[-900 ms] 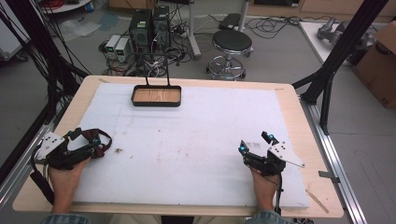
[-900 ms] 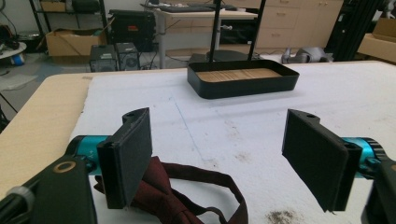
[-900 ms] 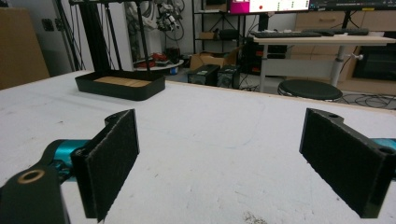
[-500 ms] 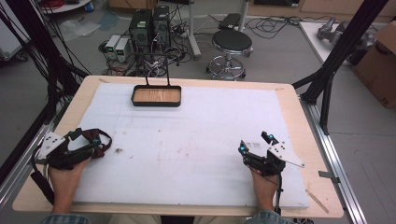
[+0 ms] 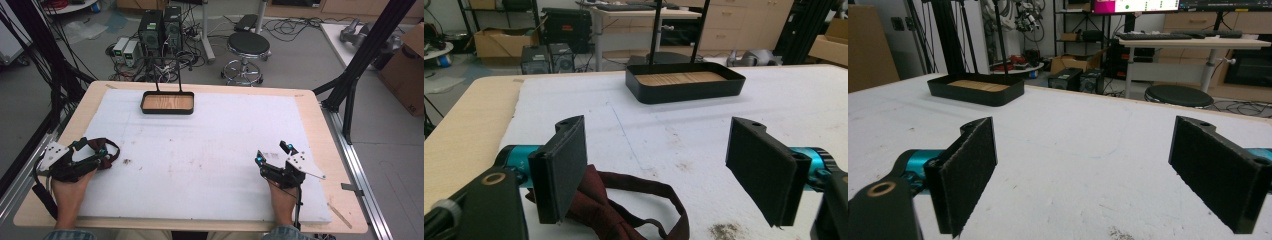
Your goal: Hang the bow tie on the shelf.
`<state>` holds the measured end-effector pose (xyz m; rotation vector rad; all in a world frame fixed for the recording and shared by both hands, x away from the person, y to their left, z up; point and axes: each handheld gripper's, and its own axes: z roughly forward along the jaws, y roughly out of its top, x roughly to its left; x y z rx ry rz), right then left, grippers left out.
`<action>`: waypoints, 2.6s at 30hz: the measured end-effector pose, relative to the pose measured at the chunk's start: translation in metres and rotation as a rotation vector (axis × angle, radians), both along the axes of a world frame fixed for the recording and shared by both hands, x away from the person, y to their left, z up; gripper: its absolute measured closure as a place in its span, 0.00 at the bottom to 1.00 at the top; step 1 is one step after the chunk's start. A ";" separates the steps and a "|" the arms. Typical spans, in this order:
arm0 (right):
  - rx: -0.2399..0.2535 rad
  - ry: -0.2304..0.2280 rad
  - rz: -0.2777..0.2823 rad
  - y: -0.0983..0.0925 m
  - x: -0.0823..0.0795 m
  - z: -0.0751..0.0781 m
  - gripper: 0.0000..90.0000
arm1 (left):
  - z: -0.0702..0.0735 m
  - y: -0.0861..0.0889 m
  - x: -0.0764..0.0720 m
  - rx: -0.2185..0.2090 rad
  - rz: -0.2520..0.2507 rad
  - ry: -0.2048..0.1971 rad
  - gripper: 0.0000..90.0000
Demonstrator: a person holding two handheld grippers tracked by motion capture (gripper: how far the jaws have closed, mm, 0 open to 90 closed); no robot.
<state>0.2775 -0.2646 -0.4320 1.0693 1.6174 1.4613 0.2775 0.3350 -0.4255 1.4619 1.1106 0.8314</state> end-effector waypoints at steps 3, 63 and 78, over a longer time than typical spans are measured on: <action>-0.003 -0.002 0.000 0.000 0.000 0.000 0.12 | 0.000 0.001 0.000 0.001 0.001 0.000 0.27; -0.007 0.004 0.006 0.001 0.001 0.000 0.12 | -0.025 0.005 0.028 0.011 0.167 0.428 0.72; -0.009 0.004 0.007 0.001 0.001 0.000 0.12 | -0.009 0.006 0.016 -0.006 0.073 0.276 0.81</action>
